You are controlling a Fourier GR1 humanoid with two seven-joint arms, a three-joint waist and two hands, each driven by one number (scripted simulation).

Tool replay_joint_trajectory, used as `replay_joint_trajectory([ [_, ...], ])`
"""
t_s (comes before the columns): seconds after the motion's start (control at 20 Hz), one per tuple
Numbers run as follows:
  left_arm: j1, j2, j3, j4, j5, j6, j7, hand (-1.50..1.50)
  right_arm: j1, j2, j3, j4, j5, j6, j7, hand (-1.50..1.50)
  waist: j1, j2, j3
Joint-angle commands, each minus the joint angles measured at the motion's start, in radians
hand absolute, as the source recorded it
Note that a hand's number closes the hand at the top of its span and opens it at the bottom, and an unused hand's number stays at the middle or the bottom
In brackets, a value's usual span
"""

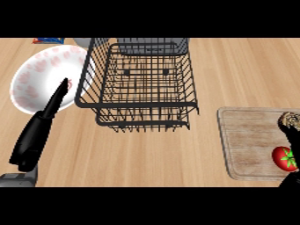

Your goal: Pick the tomato from the cutting board and place it in the tiered basket

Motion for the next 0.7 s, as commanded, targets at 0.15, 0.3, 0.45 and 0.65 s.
replay_joint_trajectory([
  [0.15, 0.045, -0.002, 0.006, -0.125, -0.009, -0.043, 0.076, 0.0, -0.065, 0.015, -0.01, 0.176, 0.032, 0.011, -0.138, 1.5, 0.007, 0.0, 0.0],
  [0.3, -0.014, -0.019, 0.027, 0.016, -0.021, -0.024, 0.008, 0.0, -0.014, 0.042, -0.061, 0.156, -0.024, -0.1, -0.253, 1.5, -0.002, 0.0, 0.0],
  [0.45, 0.006, -0.009, 0.044, 0.027, -0.019, -0.049, -0.04, 0.0, -0.031, 0.081, 0.015, 0.15, 0.088, -0.14, -0.245, 1.5, 0.001, 0.0, 0.0],
  [0.65, -0.007, -0.022, 0.058, -0.001, -0.023, -0.045, -0.009, 0.0, 0.036, 0.068, -0.003, 0.052, 0.112, -0.189, -0.288, 1.5, -0.005, -0.001, 0.0],
])
